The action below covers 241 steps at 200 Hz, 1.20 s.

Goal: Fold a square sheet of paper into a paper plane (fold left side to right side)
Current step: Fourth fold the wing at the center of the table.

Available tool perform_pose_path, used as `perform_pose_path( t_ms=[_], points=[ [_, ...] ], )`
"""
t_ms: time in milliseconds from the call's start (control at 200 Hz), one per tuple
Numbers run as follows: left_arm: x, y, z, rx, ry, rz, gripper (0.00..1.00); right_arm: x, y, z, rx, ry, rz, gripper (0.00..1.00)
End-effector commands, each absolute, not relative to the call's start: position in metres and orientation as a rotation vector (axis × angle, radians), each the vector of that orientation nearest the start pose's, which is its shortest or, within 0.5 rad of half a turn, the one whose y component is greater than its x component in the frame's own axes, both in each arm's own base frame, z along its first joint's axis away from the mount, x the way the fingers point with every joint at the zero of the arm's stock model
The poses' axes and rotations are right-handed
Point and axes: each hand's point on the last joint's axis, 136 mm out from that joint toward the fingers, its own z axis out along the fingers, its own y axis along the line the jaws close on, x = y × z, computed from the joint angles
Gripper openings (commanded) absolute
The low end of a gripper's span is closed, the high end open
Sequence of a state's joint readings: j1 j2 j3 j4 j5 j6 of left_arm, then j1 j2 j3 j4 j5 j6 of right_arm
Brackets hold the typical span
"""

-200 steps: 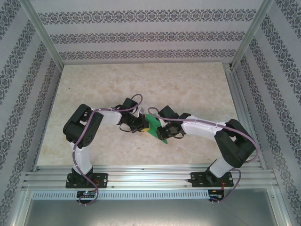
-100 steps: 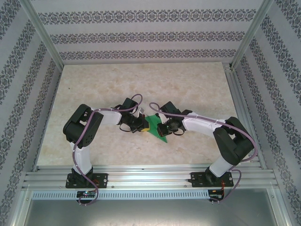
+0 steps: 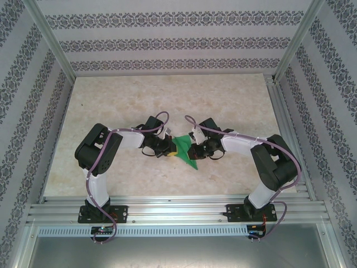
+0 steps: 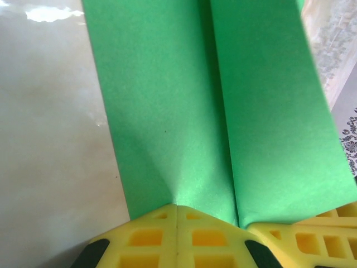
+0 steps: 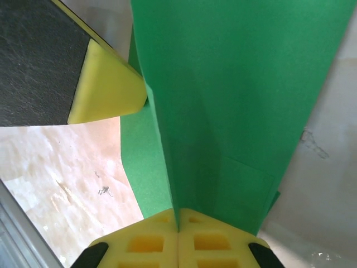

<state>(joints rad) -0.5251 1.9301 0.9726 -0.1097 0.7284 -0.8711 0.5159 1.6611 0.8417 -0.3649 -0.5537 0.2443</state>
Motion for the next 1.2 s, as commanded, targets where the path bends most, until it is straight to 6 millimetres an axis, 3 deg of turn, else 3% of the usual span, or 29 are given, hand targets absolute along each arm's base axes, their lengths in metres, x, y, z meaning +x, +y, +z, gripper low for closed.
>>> perform_pose_path(
  t_ms=[0, 260, 375, 510, 744, 874, 1199],
  points=[
    [0.28, -0.268, -0.034, -0.34, 3.043, -1.035, 0.02, 0.25, 0.249, 0.036, -0.57, 2.747, 1.049, 0.07],
    [0.281, -0.266, -0.034, -0.332, 3.048, -1.005, 0.02, 0.251, 0.241, 0.028, -0.517, 2.776, 1.102, 0.07],
    [0.282, -0.267, -0.029, -0.314, 3.036, -1.014, 0.08, 0.25, 0.241, 0.024, -0.507, 2.785, 1.114, 0.07],
    [0.29, -0.268, -0.01, -0.264, 2.998, -1.016, 0.14, 0.251, 0.24, 0.025, -0.505, 2.78, 1.125, 0.07],
    [0.309, -0.267, 0.042, -0.127, 2.901, -1.006, 0.23, 0.252, 0.236, 0.023, -0.47, 2.783, 1.141, 0.07],
    [0.317, -0.28, 0.058, -0.078, 2.84, -1.095, 0.18, 0.254, 0.234, 0.022, -0.449, 2.787, 1.149, 0.07],
    [0.33, -0.322, 0.075, 0.049, 2.765, -1.21, 0.1, 0.255, 0.233, 0.02, -0.434, 2.795, 1.157, 0.07]
  ],
)
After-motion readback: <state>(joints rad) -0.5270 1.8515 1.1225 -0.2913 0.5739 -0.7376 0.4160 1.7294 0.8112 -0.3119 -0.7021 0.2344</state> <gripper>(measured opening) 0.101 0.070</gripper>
